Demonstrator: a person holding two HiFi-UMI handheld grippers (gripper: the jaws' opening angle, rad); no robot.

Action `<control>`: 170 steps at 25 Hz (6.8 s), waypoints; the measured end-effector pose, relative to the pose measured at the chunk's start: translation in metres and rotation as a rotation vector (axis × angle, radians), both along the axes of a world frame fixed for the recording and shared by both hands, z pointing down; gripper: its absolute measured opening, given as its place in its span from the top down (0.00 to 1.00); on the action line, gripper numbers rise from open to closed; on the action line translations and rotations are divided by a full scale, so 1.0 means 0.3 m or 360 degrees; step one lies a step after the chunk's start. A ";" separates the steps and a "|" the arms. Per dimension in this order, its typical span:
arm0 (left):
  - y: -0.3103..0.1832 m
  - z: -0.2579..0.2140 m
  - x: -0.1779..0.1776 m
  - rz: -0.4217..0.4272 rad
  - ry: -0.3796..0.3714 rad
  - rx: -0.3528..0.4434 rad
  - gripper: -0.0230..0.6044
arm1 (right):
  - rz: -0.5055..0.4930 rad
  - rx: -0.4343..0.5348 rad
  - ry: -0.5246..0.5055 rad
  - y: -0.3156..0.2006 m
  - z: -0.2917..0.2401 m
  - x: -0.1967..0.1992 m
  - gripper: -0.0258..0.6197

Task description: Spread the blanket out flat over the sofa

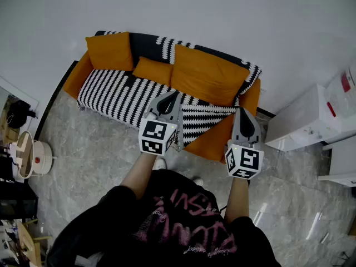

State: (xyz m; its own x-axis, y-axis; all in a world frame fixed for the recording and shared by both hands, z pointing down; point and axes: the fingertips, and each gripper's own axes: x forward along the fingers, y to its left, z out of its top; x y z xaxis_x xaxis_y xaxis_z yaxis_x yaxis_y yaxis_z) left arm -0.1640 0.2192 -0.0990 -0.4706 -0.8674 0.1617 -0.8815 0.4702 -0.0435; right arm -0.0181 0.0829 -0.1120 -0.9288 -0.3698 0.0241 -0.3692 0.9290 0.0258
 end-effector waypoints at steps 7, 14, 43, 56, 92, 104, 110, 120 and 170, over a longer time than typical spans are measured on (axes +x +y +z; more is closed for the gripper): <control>-0.013 0.006 0.008 -0.0019 -0.0016 -0.0003 0.95 | -0.0011 -0.0004 0.0000 -0.020 0.013 0.003 0.93; -0.020 0.016 0.021 -0.0029 -0.0016 -0.0019 0.95 | -0.0017 0.0001 0.0004 -0.034 0.020 0.009 0.93; -0.058 0.229 -0.071 0.0018 0.0154 -0.0158 0.95 | -0.0008 -0.0100 0.0120 -0.069 0.172 -0.072 0.93; -0.057 0.374 -0.364 0.0186 0.0299 -0.0198 0.95 | 0.0110 -0.0102 0.0253 -0.027 0.237 -0.397 0.93; -0.227 0.713 -0.420 0.0157 0.0465 -0.0429 0.95 | 0.0139 -0.0327 0.0452 -0.209 0.604 -0.439 0.93; -0.223 0.900 -0.366 0.0180 0.0552 -0.0536 0.95 | 0.0107 -0.0412 0.0527 -0.191 0.776 -0.463 0.93; -0.213 0.991 -0.333 0.0179 0.0601 -0.0576 0.95 | 0.0104 -0.0456 0.0578 -0.179 0.881 -0.438 0.93; -0.141 1.224 -0.238 0.0180 0.0712 -0.0692 0.95 | 0.0085 -0.0549 0.0673 -0.117 1.099 -0.371 0.93; -0.342 2.141 -0.682 0.0824 0.0251 -0.1729 0.73 | 0.0098 -0.0837 0.0833 -0.087 1.592 -0.270 0.93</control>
